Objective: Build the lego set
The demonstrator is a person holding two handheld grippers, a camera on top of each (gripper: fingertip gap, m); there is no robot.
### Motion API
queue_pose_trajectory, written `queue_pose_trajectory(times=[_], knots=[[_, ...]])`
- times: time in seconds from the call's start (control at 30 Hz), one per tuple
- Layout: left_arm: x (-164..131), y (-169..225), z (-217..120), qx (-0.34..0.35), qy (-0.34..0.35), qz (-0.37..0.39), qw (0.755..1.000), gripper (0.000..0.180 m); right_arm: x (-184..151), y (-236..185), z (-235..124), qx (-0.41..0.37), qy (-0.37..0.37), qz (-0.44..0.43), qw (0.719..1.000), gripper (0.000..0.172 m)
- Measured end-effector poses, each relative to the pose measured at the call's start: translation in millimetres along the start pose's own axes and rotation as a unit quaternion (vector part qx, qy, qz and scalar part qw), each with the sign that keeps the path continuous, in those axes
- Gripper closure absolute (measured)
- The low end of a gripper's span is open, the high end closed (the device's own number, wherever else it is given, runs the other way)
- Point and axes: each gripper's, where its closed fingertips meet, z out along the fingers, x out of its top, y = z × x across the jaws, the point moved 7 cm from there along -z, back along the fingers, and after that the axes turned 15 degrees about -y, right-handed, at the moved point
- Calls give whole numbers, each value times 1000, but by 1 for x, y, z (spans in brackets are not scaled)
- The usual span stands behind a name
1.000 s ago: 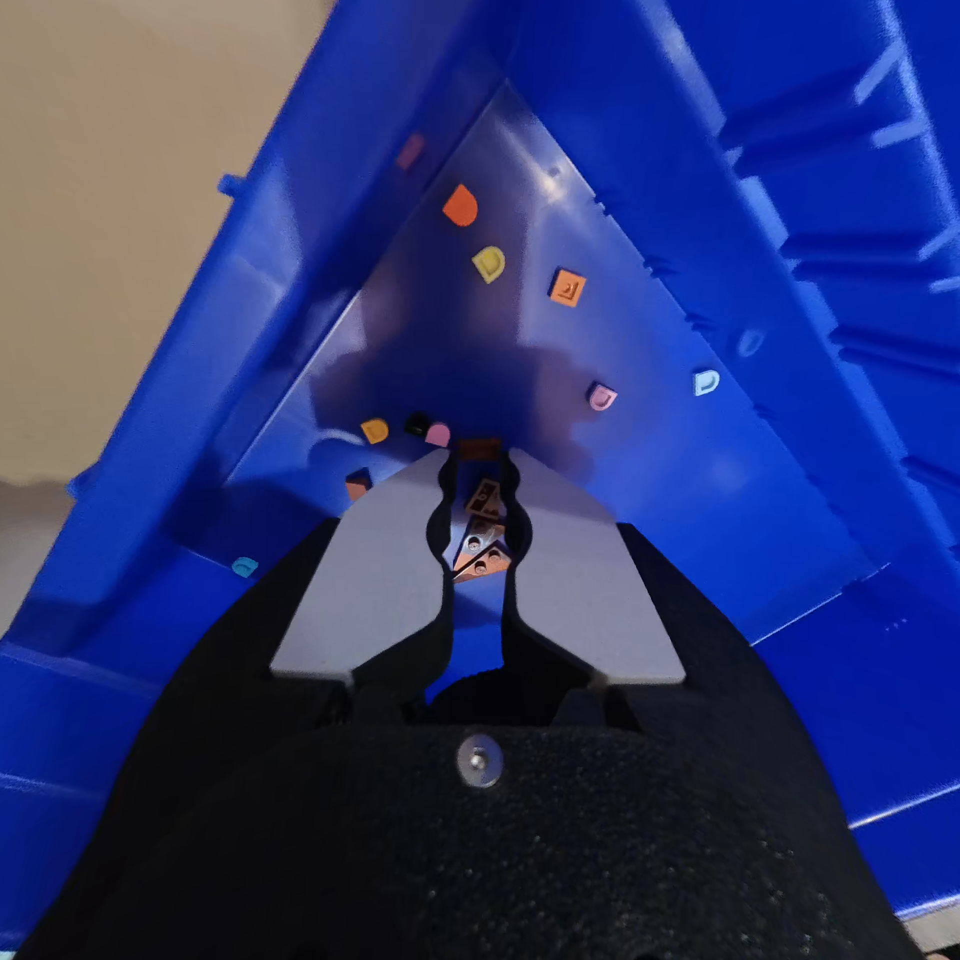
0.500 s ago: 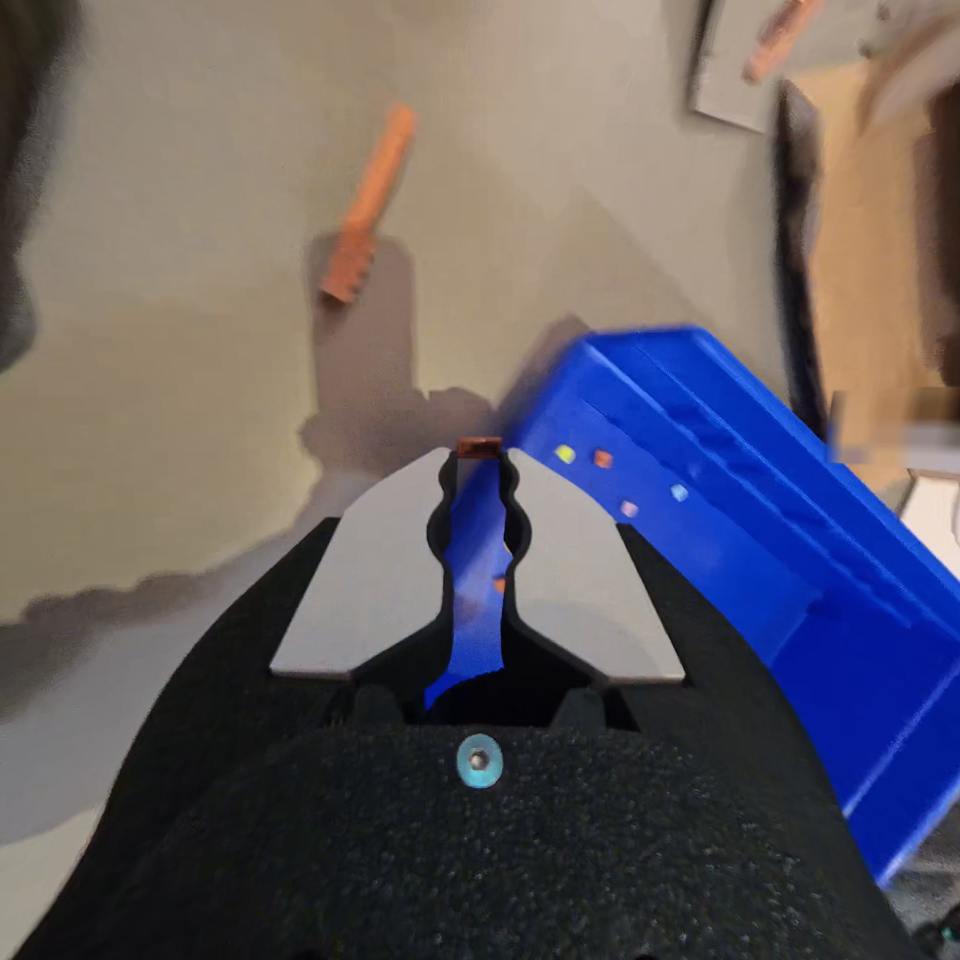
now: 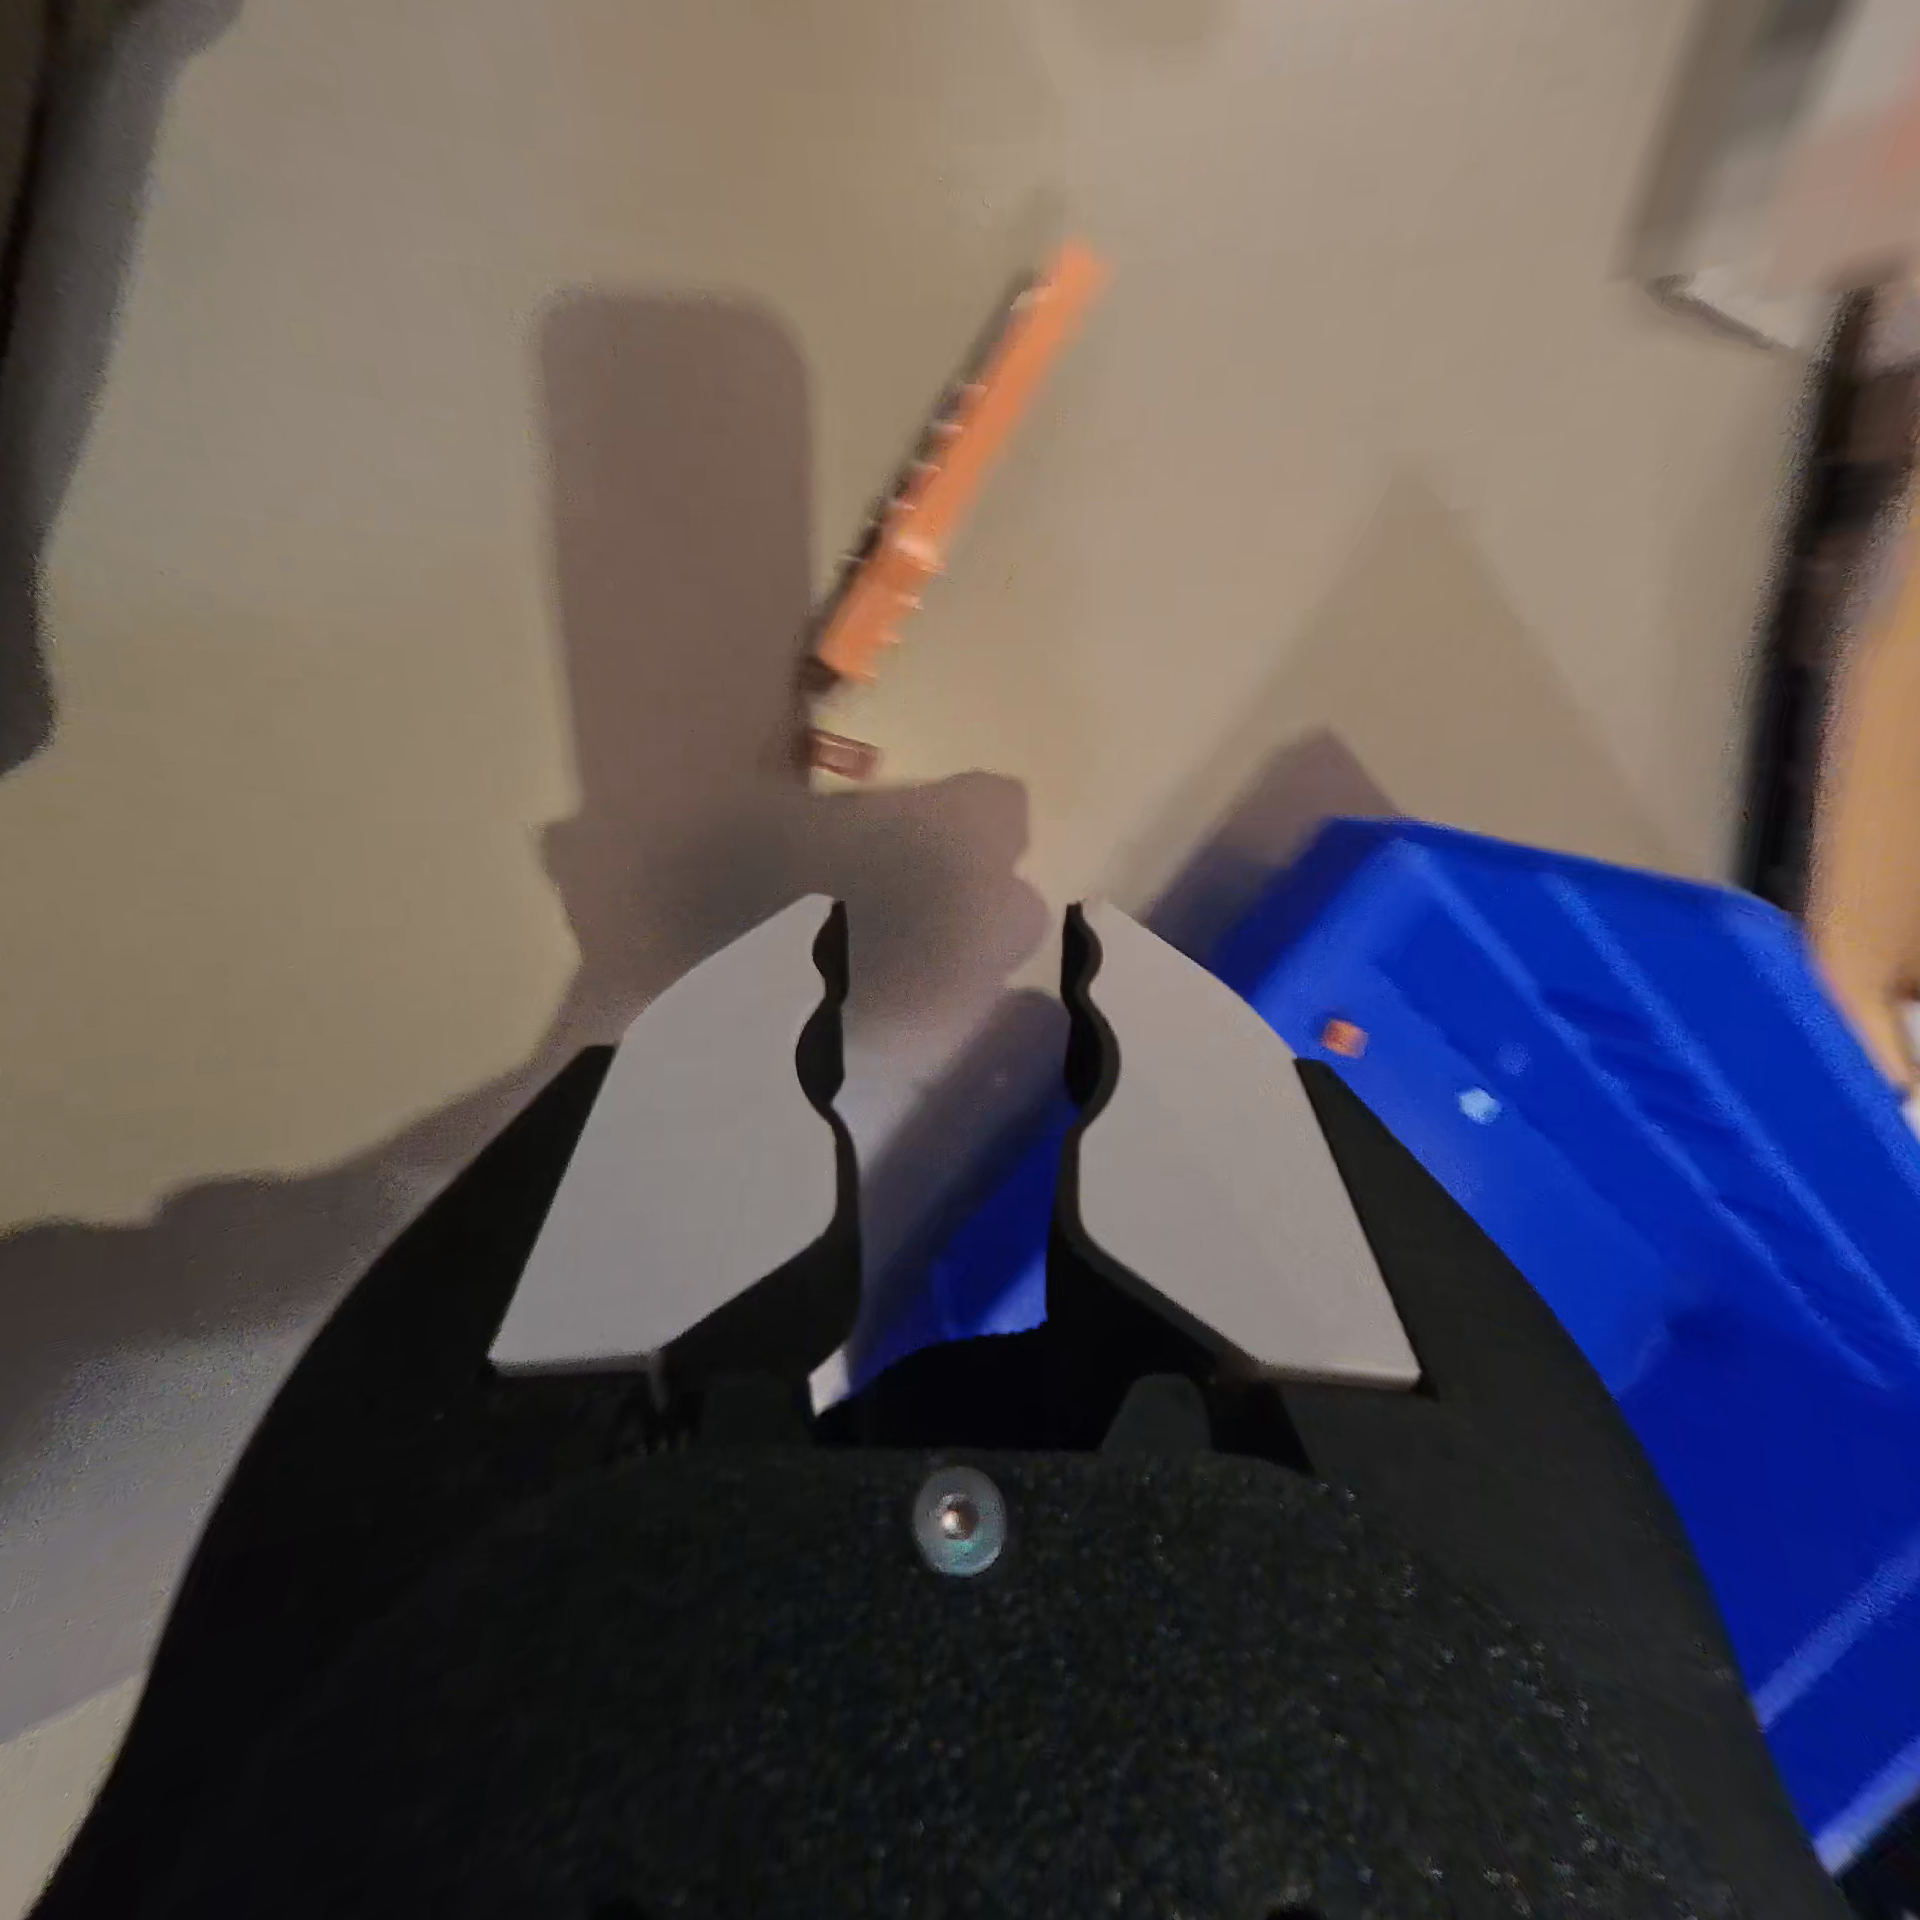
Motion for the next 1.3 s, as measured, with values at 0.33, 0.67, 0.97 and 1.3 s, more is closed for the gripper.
queue_pose_trajectory(times=[0.33, 0.67, 0.97, 1.3], knots=[[0, 1, -1, 1, 5, 2, 1000, 150, -92, 89, 33, 29, -130, 90, 987, 137], [0, -1, 0, -5, 0, -4, 1000, 150, -108, 94, 60, 112, -155, 113, 975, 158], [0, -2, -1, -2, 7, -12, 1000, 150, -46, 48, -23, 42, 4, 71, 997, 159], [0, 0, -2, -7, 7, -7, 1000, 151, -2, -25, 35, 95, -45, 11, 994, 158]])
